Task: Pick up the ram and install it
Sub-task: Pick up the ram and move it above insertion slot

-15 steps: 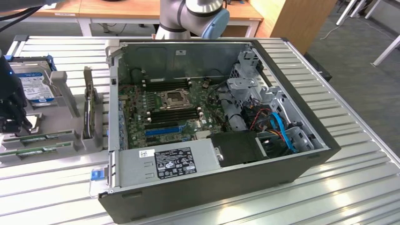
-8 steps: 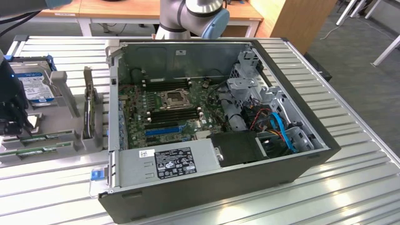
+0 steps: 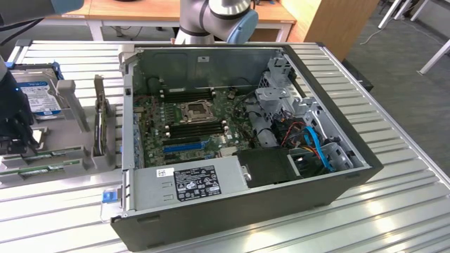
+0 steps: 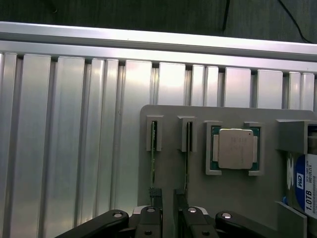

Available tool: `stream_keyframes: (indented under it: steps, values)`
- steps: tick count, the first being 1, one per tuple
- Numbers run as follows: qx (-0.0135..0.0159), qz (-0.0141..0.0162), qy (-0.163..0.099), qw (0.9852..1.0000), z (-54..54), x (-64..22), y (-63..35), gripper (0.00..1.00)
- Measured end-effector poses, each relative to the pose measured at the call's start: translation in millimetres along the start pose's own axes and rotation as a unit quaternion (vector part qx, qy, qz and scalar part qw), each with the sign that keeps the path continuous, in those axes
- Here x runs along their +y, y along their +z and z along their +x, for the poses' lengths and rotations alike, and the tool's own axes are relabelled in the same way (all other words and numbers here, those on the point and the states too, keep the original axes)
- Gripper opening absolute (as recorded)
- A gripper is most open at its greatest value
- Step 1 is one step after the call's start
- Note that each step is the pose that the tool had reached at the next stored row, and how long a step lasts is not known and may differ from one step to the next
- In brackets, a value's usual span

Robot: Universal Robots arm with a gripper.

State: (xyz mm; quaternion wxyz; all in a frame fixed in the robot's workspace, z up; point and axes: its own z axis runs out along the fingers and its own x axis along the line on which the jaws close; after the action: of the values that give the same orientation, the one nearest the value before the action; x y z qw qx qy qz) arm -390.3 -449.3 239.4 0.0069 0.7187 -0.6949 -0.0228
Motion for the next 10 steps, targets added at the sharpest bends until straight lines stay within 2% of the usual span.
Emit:
stream_keyframes:
  steps: [10]
  values:
    - [0.0000, 0.0000, 0.000, 1.0000, 0.2, -0.3, 6.9, 0.24]
